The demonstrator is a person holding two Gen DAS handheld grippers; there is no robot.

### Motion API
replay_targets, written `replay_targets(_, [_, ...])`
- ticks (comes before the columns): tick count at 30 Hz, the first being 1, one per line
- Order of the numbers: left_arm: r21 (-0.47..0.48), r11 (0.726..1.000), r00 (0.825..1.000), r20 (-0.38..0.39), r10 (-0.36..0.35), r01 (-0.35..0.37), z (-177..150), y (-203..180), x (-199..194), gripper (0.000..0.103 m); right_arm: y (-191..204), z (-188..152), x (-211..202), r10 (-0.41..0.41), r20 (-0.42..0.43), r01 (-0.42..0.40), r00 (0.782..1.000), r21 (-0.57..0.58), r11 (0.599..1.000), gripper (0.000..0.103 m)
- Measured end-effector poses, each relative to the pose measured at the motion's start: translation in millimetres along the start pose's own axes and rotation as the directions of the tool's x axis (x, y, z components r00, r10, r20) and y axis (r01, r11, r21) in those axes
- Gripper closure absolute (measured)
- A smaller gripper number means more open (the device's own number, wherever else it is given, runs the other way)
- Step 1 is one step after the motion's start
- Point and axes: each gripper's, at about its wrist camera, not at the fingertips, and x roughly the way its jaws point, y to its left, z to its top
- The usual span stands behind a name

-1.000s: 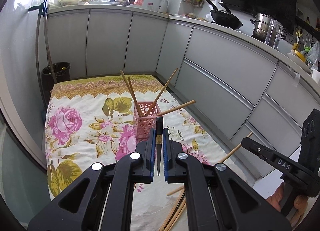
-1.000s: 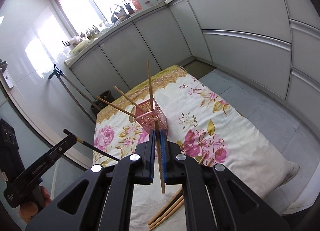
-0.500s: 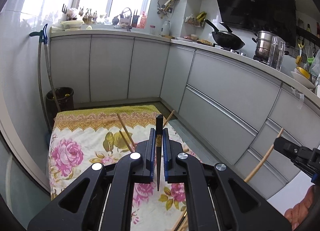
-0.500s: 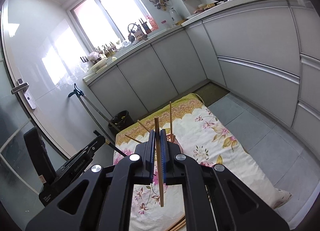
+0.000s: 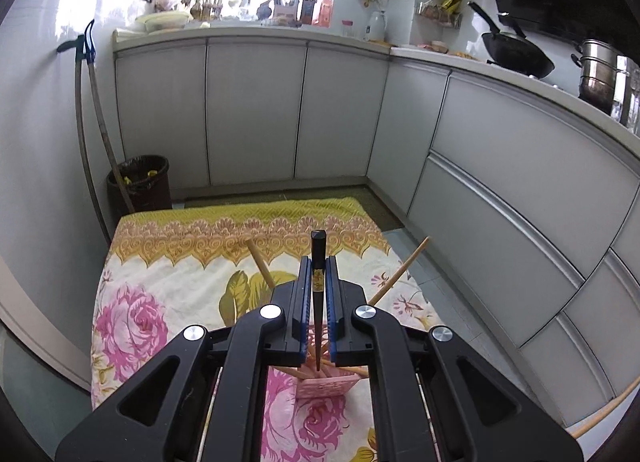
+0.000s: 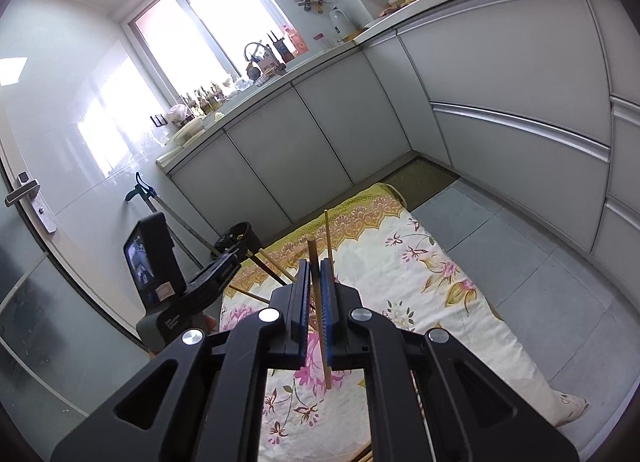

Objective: Organize utensils
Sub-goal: 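Carry the chopstick into the pink holder and open the left gripper, then lower the held chopstick into the pink holder and open the right gripper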

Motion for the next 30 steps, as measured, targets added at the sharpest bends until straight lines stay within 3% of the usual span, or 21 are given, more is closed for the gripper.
replay_targets(4, [-0.021,1.000,1.000,-0.030,-0.004,0.004,-12,11,3,0.095,5,6,12,0.010,0.001,-0.010,1.000,-0.003,1.000,0.097])
replay_targets(6, [-0.028,1.000,1.000,-0.020,-0.012,0.011,-15,15,-8,0.083,11,10,17,0.014,0.013,-0.014,1.000,-0.012,1.000,0.097])
replay_targets(12, [-0.095,0.995,0.993,0.113,-0.027,0.038,-20,31,-79,0.075,35,27,34,0.022,0.050,-0.021,0.998,-0.034,0.999,0.097])
replay_targets(20, [-0.174,0.983,0.960,0.279,-0.001,0.052,-28,61,-165,0.068,64,58,71,-0.001,0.138,0.010,0.990,-0.065,0.998,0.097])
replay_targets(24, [-0.182,0.982,0.956,0.294,0.008,0.048,-30,68,-173,0.065,69,63,100,-0.035,0.160,0.050,0.986,-0.089,0.995,0.097])
replay_targets(30, [-0.202,0.979,0.969,0.246,0.009,0.042,-33,73,-156,0.065,66,51,146,-0.086,0.155,0.106,0.984,-0.122,0.987,0.097])
